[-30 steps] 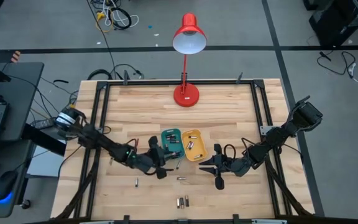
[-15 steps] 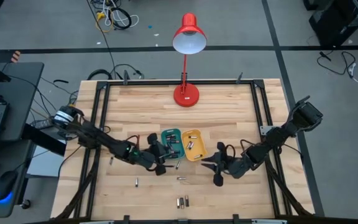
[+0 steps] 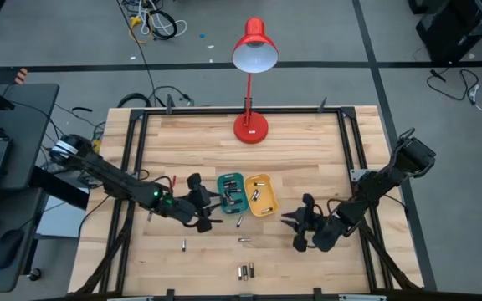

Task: Sort batteries
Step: Put the white battery into the yellow bin

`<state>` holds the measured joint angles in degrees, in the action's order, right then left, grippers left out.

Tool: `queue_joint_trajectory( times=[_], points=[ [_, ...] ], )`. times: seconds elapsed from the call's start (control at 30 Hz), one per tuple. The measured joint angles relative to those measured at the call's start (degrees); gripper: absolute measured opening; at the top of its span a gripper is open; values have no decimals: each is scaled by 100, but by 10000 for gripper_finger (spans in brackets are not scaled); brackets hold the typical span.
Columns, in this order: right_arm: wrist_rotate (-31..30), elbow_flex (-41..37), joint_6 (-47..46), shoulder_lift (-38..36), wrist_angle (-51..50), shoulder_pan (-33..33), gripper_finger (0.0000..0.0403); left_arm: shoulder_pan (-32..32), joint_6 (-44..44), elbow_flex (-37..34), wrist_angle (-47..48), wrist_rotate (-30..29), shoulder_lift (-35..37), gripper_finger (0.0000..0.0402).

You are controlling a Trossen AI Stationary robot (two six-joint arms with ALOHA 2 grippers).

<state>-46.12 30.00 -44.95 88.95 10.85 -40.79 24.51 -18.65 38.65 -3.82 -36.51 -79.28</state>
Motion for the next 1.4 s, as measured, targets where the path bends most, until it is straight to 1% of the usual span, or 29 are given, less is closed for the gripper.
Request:
queue_joint_trajectory(
  times=[0.13,0.2,0.23,0.4,0.5,0.57,0.77,0.9,1.03,1.23,1.3,1.4],
  points=[
    [-93,-2,-1638,0,-1311,182,70,-2,-127,-22,289,-96,-72,152],
    [-95,-8,-2103,0,-1518,262,70,-2,-253,-113,368,-151,-77,152],
    [-93,-16,-2136,0,-1469,302,70,0,-300,-141,367,-149,-76,152],
    [-41,-24,-1623,0,-832,665,69,3,-707,-235,1001,-106,-75,152],
    [299,-24,-1327,0,-508,895,68,25,-1028,-236,1529,-73,-75,152],
    [405,-24,-1206,0,-373,991,66,66,-1133,-236,1739,-56,-75,152],
    [425,-26,-834,0,346,1132,64,81,-1123,-236,1922,-27,-73,152],
    [576,-26,-510,0,775,1239,64,83,-1003,-236,1923,-27,-73,152],
    [613,-24,-483,0,717,1254,63,64,-999,-236,2015,-39,-73,152],
    [606,-24,-494,0,668,1237,63,64,-999,-236,2360,-263,-73,152],
    [502,-24,-490,0,726,1169,63,64,-1003,-236,2437,-289,-71,152],
    [229,-24,-251,0,1102,914,63,64,-979,-236,2525,-289,-71,152]
  ],
)
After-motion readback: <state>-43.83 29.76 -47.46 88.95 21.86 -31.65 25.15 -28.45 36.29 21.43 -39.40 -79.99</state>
